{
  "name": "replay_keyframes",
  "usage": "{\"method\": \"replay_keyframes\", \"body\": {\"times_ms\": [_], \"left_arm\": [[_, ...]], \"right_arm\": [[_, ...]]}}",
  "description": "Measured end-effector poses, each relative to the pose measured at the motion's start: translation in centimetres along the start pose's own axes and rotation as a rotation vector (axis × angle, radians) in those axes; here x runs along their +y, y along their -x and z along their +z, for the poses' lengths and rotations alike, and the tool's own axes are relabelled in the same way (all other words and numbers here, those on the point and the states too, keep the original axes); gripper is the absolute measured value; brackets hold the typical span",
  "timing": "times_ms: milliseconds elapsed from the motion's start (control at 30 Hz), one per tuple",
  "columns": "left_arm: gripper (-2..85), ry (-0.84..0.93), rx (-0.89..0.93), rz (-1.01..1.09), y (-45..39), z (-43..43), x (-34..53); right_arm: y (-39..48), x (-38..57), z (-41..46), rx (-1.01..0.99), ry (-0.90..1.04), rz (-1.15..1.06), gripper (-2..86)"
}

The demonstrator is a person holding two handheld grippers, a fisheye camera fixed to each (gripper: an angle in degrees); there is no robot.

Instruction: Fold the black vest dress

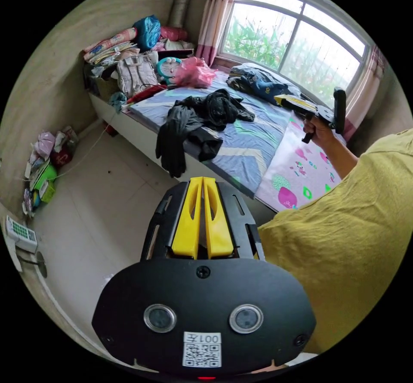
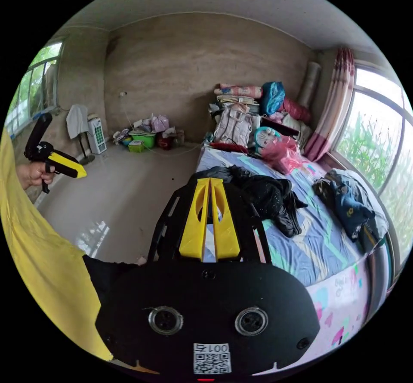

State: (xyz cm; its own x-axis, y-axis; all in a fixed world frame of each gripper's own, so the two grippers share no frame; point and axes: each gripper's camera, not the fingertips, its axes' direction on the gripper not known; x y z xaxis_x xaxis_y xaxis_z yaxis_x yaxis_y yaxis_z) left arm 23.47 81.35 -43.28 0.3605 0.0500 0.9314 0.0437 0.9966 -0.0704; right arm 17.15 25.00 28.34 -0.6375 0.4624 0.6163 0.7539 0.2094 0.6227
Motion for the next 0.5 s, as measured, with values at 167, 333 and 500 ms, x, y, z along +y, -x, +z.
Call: {"method": "replay_keyframes", "body": {"times_ms": [167, 333, 500], "left_arm": [[-1.4, 0.007, 0.083, 0.163, 9.4, 4.1, -9.8], [-1.2, 0.05, 0.18, 0.393, 13.8, 9.9, -20.3], [0.9, 0.078, 0.33, 0.494, 15.3, 17.5, -31.4]], "right_arm": [[-1.6, -5.3, 5.5, 0.05, 0.104, 0.156, 0.2], [-3.4, -9.2, 8.9, 0.049, 0.208, 0.299, 0.8], [-5.1, -10.5, 12.6, 0.09, 0.313, 0.373, 2.8]]}}
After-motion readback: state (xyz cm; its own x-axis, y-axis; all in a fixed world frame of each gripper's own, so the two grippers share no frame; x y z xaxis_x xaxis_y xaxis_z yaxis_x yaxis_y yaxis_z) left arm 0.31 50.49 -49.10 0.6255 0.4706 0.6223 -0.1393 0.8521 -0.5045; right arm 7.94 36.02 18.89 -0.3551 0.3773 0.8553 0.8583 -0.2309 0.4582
